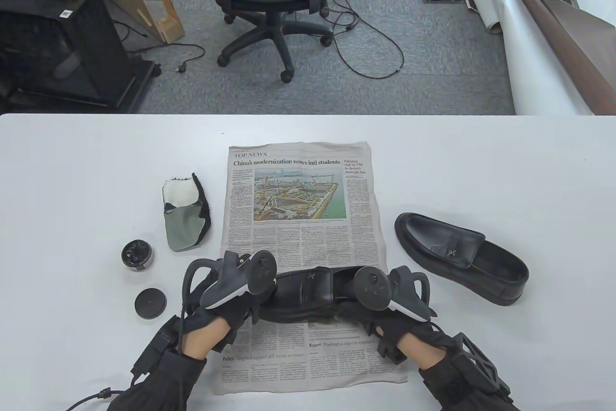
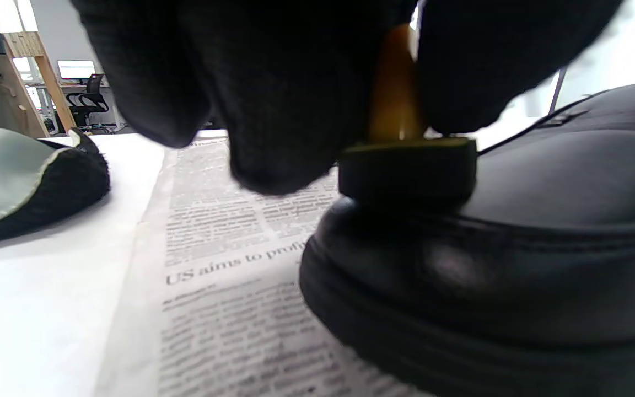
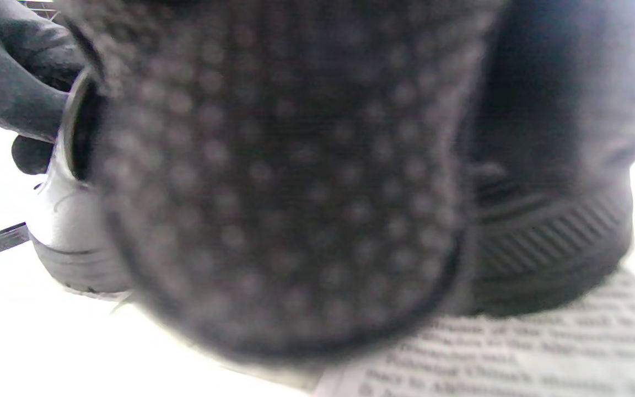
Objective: Dip and apply built-in sponge shoe polish on shoes
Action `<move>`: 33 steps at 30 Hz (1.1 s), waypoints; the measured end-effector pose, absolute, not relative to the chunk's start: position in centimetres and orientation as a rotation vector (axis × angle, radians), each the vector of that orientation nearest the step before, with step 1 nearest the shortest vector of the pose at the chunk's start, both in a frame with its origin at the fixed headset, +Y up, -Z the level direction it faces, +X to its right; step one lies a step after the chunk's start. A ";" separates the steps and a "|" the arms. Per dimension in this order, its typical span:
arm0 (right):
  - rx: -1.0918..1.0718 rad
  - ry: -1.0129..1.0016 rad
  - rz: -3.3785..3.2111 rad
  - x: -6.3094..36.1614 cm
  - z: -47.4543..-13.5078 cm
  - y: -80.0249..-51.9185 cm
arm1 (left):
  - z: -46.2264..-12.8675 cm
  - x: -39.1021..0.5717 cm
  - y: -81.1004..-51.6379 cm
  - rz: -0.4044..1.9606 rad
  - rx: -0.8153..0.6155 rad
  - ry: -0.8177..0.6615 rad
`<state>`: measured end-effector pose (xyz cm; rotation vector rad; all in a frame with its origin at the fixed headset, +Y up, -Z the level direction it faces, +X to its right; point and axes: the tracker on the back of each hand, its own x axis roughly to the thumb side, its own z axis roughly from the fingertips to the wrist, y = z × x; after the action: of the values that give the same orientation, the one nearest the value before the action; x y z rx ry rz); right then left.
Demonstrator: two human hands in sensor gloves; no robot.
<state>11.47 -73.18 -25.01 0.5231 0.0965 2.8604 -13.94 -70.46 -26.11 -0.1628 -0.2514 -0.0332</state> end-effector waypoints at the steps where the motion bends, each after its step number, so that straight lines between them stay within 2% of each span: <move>1: 0.524 0.095 2.861 11.5 -25.0 -73.2 | -26.0 -13.9 -70.4 -0.033 -0.169 -0.260; 13: 0.539 0.109 2.858 11.5 -25.1 -73.2 | -25.2 -12.8 -70.4 0.070 -0.237 -0.353; 19: 0.559 0.129 2.852 11.5 -25.2 -73.2 | -25.4 -12.1 -70.5 0.086 -0.157 -0.358; 25: 0.571 0.133 2.847 11.5 -25.3 -73.2 | -25.8 -11.3 -71.0 0.054 -0.060 -0.293; 33: 0.561 0.106 2.850 11.5 -25.2 -73.2 | -27.0 -12.8 -71.4 0.078 -0.080 -0.192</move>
<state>11.53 -73.16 -25.23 0.5606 0.1056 2.8500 -12.79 -71.39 -26.96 -0.0801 -0.1921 0.0777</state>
